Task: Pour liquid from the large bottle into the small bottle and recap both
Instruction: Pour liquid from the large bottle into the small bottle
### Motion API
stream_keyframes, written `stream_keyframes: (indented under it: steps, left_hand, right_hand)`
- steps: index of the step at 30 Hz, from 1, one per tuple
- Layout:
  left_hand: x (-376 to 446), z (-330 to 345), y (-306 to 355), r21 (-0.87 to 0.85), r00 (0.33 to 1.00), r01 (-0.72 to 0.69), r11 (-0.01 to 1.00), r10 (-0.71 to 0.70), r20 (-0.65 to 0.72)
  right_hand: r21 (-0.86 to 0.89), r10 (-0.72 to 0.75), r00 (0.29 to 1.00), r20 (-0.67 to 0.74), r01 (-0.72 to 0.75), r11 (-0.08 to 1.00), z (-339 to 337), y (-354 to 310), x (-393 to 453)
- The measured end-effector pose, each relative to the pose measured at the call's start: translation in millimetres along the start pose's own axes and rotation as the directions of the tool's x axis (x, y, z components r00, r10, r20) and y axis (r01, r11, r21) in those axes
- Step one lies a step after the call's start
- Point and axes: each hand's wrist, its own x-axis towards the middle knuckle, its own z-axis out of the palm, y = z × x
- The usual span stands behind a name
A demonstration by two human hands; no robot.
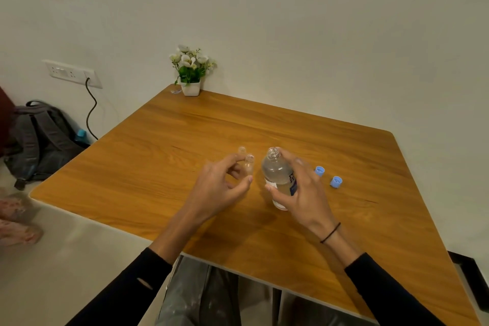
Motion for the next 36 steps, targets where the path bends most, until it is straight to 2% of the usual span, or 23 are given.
stream_keyframes:
  steps: [6, 9, 22, 28, 36]
  left_hand:
    - [-1.9, 3.3, 3.7, 0.027, 0.999, -0.044, 0.999, 0.044, -0.008]
    - [-2.0, 2.2, 5.4, 0.064, 0.998, -0.067, 0.996, 0.067, 0.004]
    - [-7.2, 8.5, 11.2, 0.07, 1.0, -0.005, 0.998, 0.003, 0.028]
    - [-8.2, 12.0, 5.4, 0.073, 0.998, -0.023, 0.997, 0.018, 0.065]
    - [-8.7, 17.9, 1.1, 0.071, 0.997, -0.042, 0.997, 0.038, 0.061]
  right_hand:
    - [-0.267, -0.082, 0.985, 0.154, 0.122, 0.956, -20.5, -4.0, 7.3]
    - [-0.351, -0.095, 0.978, 0.185, 0.156, 0.923, -28.0, -1.9, 9.1]
    - [-0.456, -0.076, 0.957, 0.279, 0.201, 0.867, -47.8, -8.2, 9.4]
    - [-0.506, -0.057, 0.939, 0.339, 0.233, 0.83, -55.5, -12.3, 10.3]
    - [-0.492, -0.036, 0.943, 0.331, 0.205, 0.846, -58.5, -12.4, 5.5]
